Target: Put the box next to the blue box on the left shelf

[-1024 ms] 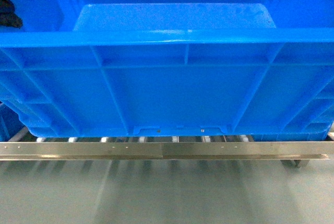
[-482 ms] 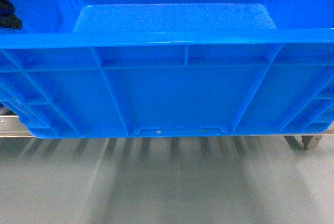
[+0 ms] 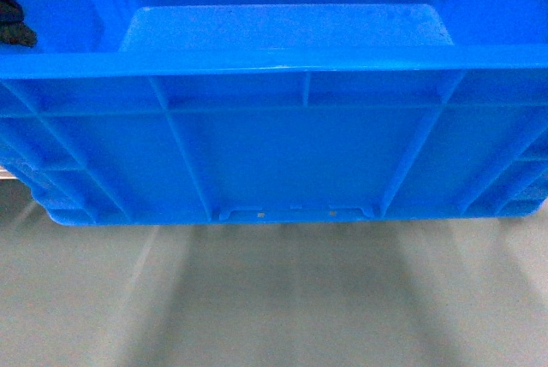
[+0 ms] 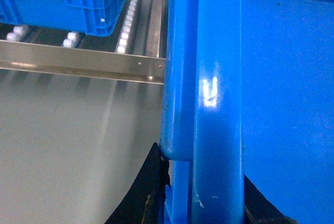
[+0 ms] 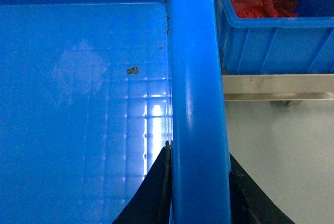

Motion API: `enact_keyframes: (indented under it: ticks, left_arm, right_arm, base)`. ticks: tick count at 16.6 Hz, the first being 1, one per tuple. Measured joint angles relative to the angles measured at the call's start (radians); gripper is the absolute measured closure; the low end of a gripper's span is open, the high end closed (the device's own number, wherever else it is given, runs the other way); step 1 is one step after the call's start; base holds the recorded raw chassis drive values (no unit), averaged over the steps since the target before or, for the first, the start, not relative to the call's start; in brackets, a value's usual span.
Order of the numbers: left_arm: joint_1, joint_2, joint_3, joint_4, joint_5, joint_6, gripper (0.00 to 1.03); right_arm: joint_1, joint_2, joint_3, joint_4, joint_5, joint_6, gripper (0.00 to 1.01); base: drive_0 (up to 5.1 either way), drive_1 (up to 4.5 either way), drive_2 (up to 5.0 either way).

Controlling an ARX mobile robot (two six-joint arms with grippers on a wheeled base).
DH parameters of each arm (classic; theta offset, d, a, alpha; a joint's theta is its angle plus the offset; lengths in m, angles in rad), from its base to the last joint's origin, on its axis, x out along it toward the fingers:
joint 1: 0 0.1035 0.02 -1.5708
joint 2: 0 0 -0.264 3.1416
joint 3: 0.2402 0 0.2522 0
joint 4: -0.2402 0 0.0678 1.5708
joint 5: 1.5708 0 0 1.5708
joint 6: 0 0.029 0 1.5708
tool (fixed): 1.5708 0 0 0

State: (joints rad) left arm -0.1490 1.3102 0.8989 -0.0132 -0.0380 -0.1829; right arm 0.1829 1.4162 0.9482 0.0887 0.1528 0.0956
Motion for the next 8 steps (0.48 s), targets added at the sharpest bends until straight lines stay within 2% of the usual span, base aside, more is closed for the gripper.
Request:
enact_keyframes:
  ticks: [8]
  left_arm:
    - [0.000, 0.000, -0.001, -0.002, 0.000, 0.000, 0.86]
  right_arm:
    - [0.000, 0.002, -0.002, -0.003, 0.000, 0.000, 0.82]
  base:
    - [0.0, 0.00, 0.0]
